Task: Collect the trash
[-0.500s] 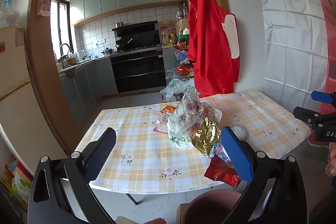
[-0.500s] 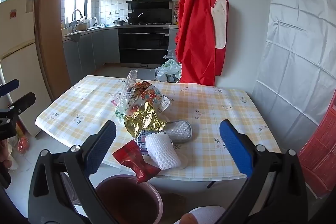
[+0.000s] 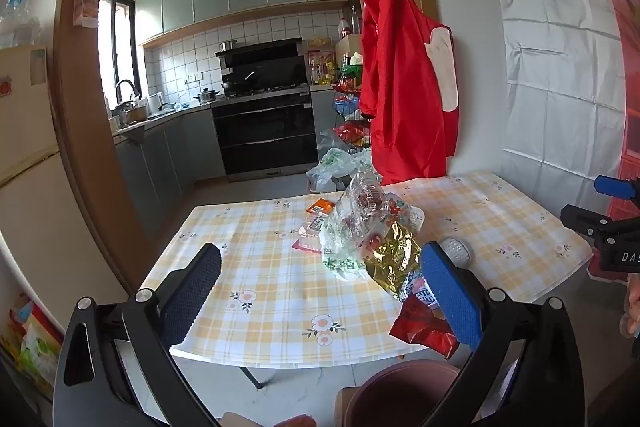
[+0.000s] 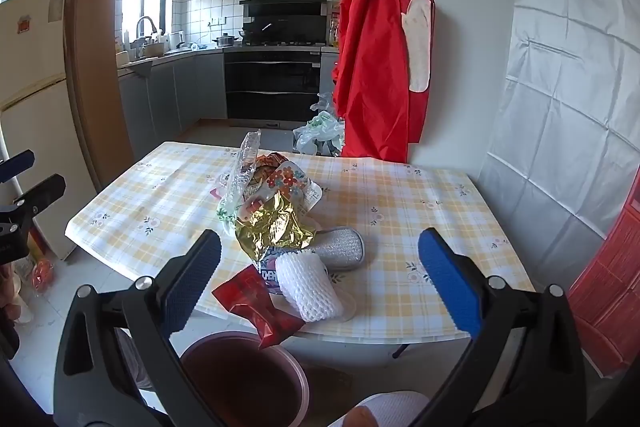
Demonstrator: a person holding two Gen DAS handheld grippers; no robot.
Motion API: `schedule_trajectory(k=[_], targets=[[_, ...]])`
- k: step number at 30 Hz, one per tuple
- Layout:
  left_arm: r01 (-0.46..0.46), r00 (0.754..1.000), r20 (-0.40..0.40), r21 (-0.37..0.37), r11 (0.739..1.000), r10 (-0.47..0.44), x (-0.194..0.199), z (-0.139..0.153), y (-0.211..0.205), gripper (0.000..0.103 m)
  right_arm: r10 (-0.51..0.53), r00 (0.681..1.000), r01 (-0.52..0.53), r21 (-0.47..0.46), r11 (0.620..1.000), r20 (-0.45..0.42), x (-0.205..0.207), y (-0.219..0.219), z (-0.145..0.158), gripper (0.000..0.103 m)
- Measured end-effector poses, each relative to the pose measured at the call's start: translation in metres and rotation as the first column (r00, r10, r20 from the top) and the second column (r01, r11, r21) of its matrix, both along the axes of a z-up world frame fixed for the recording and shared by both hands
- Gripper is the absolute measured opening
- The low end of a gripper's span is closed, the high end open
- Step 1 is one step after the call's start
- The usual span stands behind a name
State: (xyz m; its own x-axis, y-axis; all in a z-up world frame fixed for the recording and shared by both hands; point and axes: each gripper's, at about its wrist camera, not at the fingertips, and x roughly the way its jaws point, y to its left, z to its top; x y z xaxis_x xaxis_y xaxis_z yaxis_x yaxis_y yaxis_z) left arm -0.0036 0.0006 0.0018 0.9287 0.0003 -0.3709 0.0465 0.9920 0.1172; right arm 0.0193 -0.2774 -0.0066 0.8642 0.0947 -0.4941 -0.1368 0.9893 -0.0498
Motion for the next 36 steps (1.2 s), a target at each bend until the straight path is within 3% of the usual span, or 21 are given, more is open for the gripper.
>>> schedule_trajectory(k=[36], targets=[[-0.005, 1.0, -0.011, -0.01, 1.0, 0.005, 0.0006, -0.0005, 0.0034, 0.098, -0.007, 1.0, 0.007, 0.003, 1.0, -0.012, -0.0003, 0.0014, -0.0024, 0.097]])
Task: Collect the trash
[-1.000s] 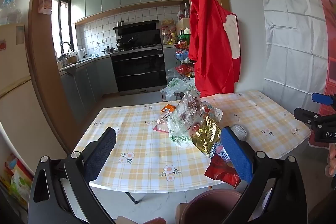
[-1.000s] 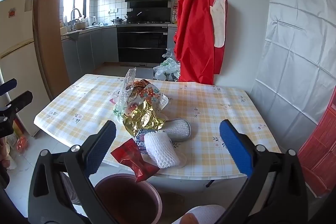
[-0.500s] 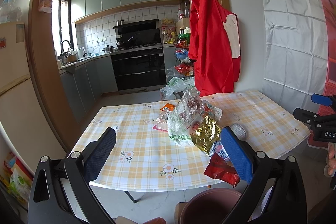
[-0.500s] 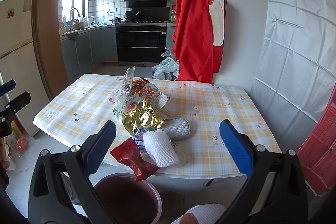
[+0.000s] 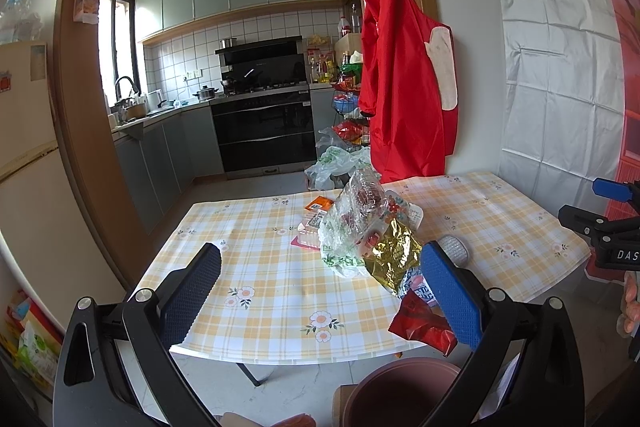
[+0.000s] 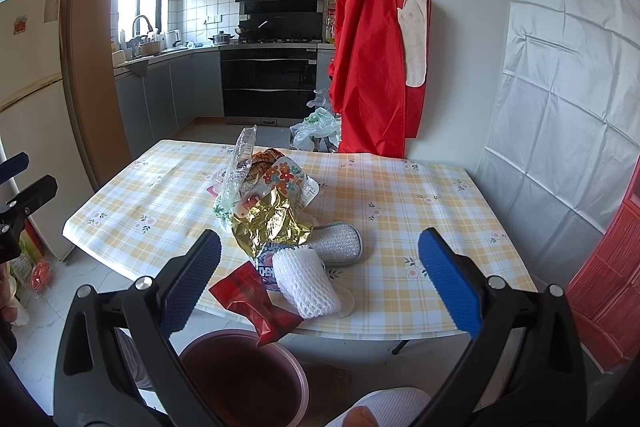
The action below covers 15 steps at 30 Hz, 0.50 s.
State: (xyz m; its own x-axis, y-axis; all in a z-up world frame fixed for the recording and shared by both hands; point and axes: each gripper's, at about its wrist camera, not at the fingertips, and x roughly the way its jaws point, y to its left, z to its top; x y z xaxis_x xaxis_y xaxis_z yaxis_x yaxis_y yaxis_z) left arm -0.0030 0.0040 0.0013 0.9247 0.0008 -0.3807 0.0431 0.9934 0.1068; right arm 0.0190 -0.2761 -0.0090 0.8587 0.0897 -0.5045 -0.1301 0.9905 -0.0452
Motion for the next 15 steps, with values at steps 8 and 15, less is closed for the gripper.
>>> schedule_trajectory(k=[8, 15], targets=[[0.002, 1.0, -0.001, 0.001, 1.0, -0.002, -0.0018, -0.0014, -0.0005, 0.098, 0.0, 1.0, 0.0, 0.0, 1.0, -0.001, 0.0, -0.0001, -0.0013, 0.097], [0.002, 1.0, -0.002, 0.0, 1.0, -0.002, -0.0024, -0.0015, -0.0007, 0.098, -0.001, 1.0, 0.001, 0.0, 1.0, 0.0, -0.0002, 0.0001, -0.0016, 0.097]])
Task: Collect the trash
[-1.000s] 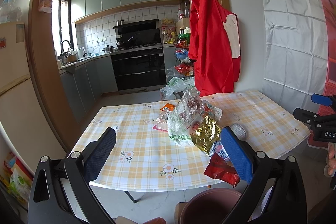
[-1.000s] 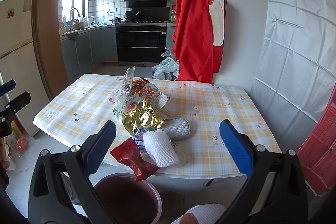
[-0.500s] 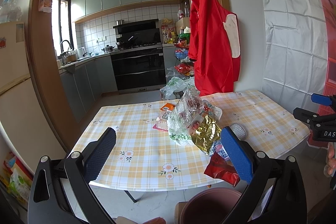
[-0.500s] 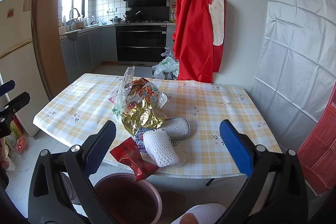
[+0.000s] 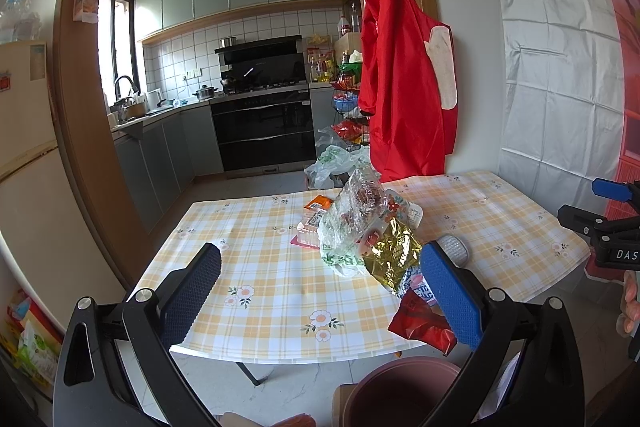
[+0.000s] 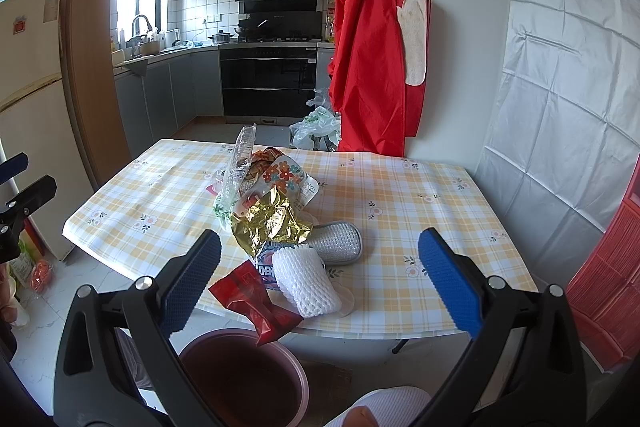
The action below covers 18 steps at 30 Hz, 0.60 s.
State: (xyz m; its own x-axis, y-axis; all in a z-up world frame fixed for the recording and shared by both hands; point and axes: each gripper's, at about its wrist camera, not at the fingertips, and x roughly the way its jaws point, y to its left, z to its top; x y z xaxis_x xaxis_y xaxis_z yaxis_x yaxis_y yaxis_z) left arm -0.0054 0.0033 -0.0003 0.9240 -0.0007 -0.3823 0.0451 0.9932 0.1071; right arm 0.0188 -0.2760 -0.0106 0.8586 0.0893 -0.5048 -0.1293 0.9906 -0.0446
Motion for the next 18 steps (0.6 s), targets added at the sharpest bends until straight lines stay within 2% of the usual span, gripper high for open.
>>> schedule_trajectory(k=[18], targets=[[0.003, 1.0, -0.005, -0.009, 1.0, -0.003, 0.0025, 0.0005, -0.0017, 0.098, 0.001, 1.0, -0.001, -0.002, 1.0, -0.007, 0.0005, -0.0003, -0.003, 0.097]])
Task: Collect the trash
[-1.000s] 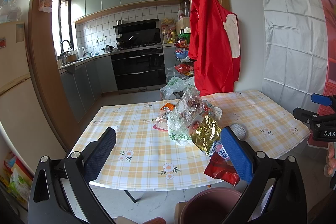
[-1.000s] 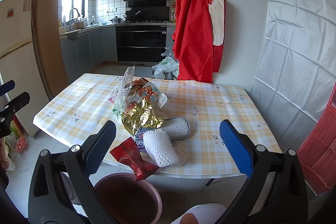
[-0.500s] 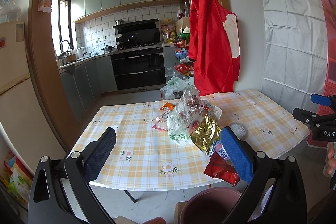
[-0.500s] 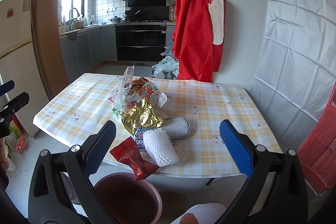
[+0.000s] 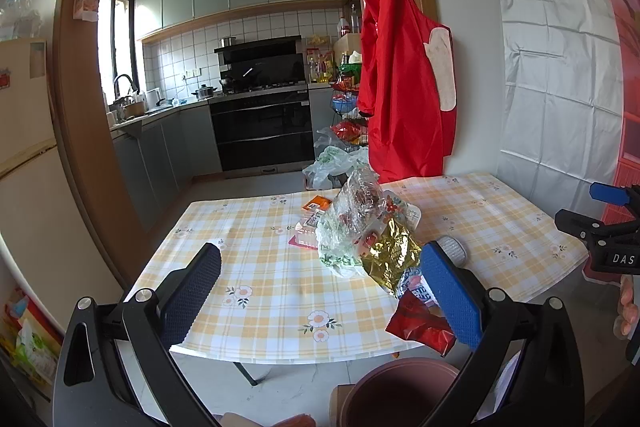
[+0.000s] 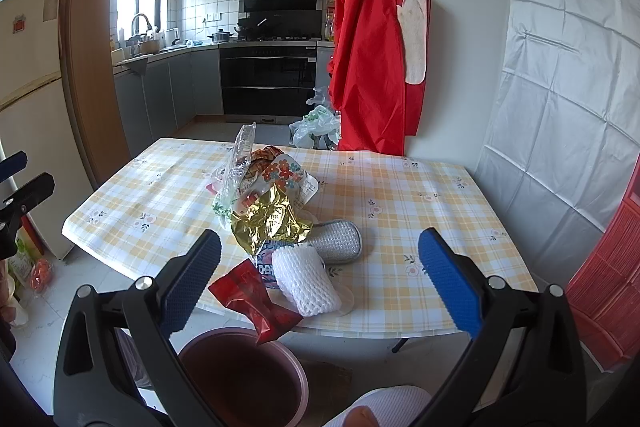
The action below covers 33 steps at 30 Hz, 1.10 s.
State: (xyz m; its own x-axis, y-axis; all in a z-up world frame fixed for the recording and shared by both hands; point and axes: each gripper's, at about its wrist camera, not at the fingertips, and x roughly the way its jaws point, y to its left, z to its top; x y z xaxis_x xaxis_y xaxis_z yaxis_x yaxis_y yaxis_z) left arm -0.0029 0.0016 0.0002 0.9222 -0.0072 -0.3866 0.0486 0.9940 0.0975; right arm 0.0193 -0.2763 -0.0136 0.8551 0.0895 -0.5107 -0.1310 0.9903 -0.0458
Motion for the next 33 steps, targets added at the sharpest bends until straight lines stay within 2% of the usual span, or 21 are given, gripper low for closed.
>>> schedule_trajectory(k=[4, 9, 13, 18, 22, 25, 29, 31, 33], targets=[[0.02, 1.0, -0.007, -0.008, 1.0, -0.02, 0.001, -0.001, 0.0, 0.098, -0.005, 1.0, 0.005, 0.008, 1.0, -0.005, 0.0, -0.001, -0.006, 0.097], [0.077, 0.997, -0.017, -0.067, 0.995, -0.078, 0.006, -0.01, 0.004, 0.098, -0.006, 1.0, 0.006, 0.044, 0.999, -0.006, 0.003, -0.004, -0.015, 0.097], [0.073, 0.997, -0.024, -0.06, 0.996, -0.075, 0.014, -0.032, 0.004, 0.098, -0.035, 0.998, 0.039, 0.092, 0.995, -0.044, 0.014, -0.016, -0.037, 0.097], [0.023, 0.999, -0.046, -0.015, 1.0, -0.024, 0.027, -0.069, 0.004, 0.098, -0.057, 0.992, 0.072, 0.137, 0.988, -0.112, 0.029, -0.026, -0.076, 0.097], [0.029, 0.992, -0.124, -0.064, 0.998, -0.037, 0.042, -0.1, 0.007, 0.098, -0.044, 0.989, 0.065, 0.143, 0.988, -0.144, 0.039, -0.026, -0.099, 0.097], [0.066, 0.98, -0.18, -0.124, 0.99, -0.088, 0.054, -0.121, 0.007, 0.098, -0.028, 0.989, 0.049, 0.148, 0.988, -0.144, 0.047, -0.025, -0.11, 0.098], [0.105, 0.967, -0.215, -0.15, 0.983, -0.136, 0.066, -0.144, -0.006, 0.096, 0.003, 0.989, 0.016, 0.126, 0.992, -0.145, 0.055, -0.021, -0.122, 0.097], [0.129, 0.947, -0.269, -0.189, 0.973, -0.177, 0.075, -0.157, -0.014, 0.085, 0.01, 0.987, 0.008, 0.112, 0.994, -0.162, 0.061, -0.02, -0.13, 0.097], [0.147, 0.914, -0.333, -0.261, 0.954, -0.232, 0.084, -0.172, -0.021, 0.079, 0.004, 0.984, 0.015, 0.108, 0.994, -0.177, 0.064, -0.022, -0.135, 0.097]])
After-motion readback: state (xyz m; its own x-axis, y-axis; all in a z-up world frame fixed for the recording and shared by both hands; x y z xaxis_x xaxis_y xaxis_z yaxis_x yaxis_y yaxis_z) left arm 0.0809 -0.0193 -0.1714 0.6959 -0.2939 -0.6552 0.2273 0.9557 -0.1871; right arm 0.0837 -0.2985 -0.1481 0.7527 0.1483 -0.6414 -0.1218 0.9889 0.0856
